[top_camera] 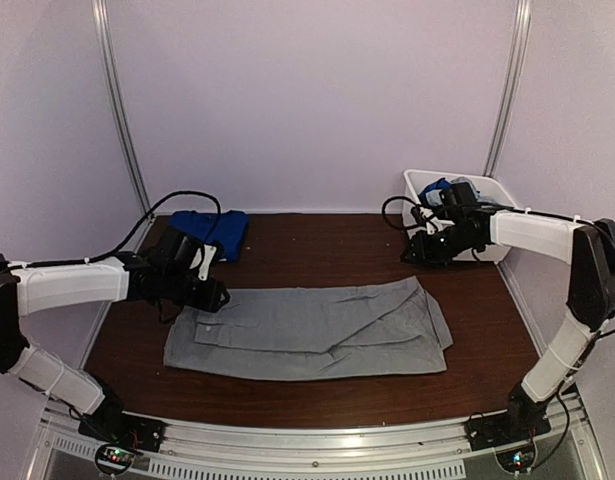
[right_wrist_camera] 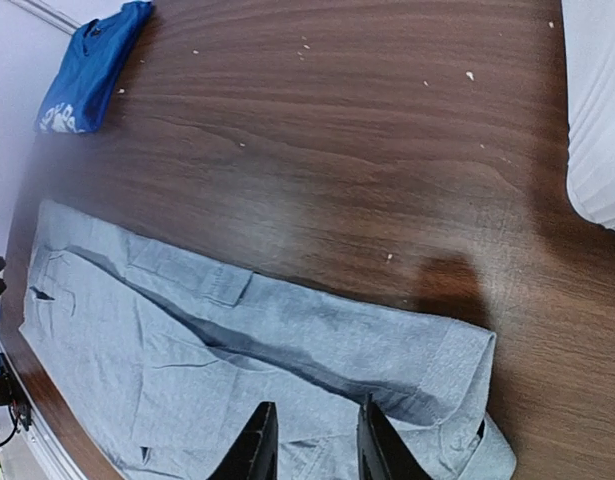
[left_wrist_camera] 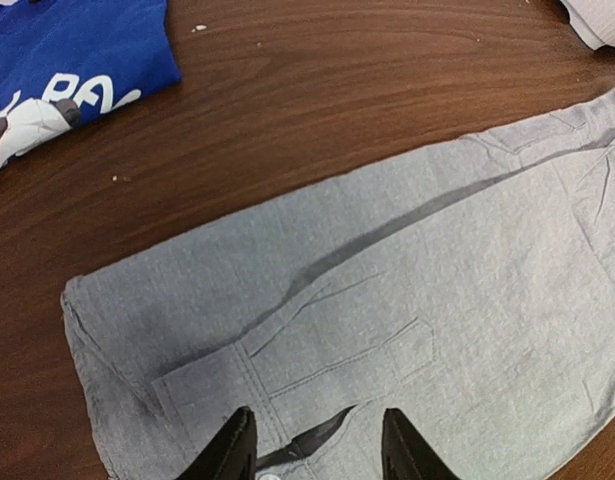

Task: Fold and stack the mixed laundry pile
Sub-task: Adjust the rectangle-folded shirt at the center of the board, then pick up the rectangle-folded shirt from the center of the board, then fold the rectangle-folded shirt at the center of the board, then smooth out the 2/3-rectangle-folded shirt at the center of the board.

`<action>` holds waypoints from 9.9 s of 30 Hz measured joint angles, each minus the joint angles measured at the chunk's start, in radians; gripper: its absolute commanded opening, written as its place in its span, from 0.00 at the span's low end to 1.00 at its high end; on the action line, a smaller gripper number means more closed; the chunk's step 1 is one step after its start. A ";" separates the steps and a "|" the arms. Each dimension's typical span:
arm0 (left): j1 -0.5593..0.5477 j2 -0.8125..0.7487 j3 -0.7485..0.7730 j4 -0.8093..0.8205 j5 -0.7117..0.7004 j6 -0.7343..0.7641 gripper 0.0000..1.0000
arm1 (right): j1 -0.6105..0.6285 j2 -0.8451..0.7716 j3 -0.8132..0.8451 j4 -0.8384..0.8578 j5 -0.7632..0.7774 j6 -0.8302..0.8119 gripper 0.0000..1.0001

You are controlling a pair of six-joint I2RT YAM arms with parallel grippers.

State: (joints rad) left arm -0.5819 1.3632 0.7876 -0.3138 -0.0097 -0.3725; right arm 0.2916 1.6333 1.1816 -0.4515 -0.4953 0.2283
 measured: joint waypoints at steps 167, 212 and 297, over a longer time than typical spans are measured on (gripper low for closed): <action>-0.540 0.005 -0.413 0.531 0.089 -0.698 0.50 | 0.542 -0.141 -0.815 0.634 -0.347 0.504 0.00; -0.739 -0.036 -0.478 0.544 -0.003 -0.947 0.00 | 0.731 -0.282 -0.869 0.714 -0.149 0.755 0.00; 0.083 0.192 0.209 0.451 0.320 -0.253 0.60 | 0.055 0.020 -0.006 0.388 -0.310 0.240 0.41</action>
State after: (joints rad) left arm -0.4992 1.5555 0.9970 0.1368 0.3107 -0.6254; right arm 0.3470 1.6531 1.1751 -0.0635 -0.8055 0.4679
